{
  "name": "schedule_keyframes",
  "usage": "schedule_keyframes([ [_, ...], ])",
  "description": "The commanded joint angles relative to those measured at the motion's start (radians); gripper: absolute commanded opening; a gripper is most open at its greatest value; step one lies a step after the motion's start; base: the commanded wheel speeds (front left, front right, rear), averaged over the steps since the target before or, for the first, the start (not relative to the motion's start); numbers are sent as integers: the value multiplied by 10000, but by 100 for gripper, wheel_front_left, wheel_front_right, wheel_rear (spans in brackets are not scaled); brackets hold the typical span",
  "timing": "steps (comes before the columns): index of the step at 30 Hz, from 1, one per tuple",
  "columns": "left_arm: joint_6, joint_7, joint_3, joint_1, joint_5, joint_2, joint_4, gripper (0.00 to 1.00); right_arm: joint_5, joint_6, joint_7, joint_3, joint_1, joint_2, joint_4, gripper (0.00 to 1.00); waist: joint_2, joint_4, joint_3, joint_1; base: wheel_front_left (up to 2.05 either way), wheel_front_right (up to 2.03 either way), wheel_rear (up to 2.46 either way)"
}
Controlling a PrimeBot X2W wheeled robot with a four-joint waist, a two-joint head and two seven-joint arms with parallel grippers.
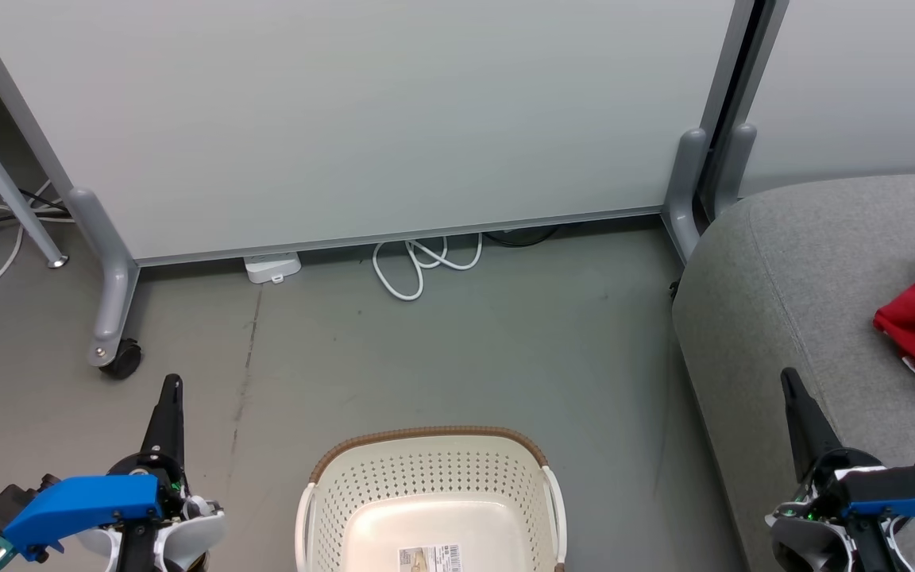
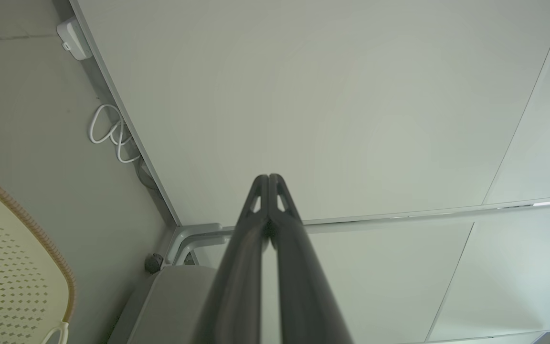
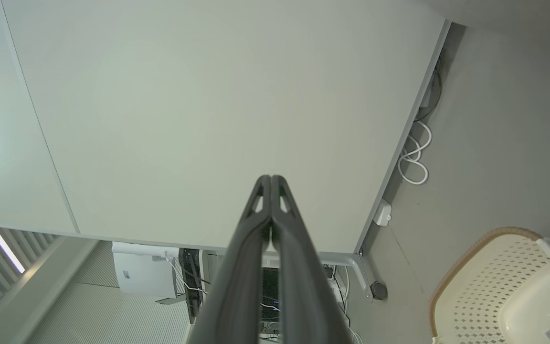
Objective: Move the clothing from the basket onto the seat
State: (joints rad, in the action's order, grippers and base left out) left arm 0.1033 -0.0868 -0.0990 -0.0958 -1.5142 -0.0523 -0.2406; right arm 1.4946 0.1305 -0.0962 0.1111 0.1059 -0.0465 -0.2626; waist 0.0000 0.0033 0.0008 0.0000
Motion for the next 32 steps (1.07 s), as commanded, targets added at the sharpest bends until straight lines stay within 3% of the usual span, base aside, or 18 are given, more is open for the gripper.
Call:
schedule_keyframes([
  [1,-10,-62,-73,-149,-136,2,91,0,194,4,-59,28,190,-60,75,0,0,-2,-1,0,0,0,0],
  [15,-34,-301,-196,-213,-987,27,270,0,1178,4,-213,66,220,-64,94,0,0,-33,-17,0,0,0,0],
  [32,-36,-311,-198,-212,-985,27,269,0,1174,4,-218,65,220,-63,92,0,0,-35,-18,0,0,0,0],
])
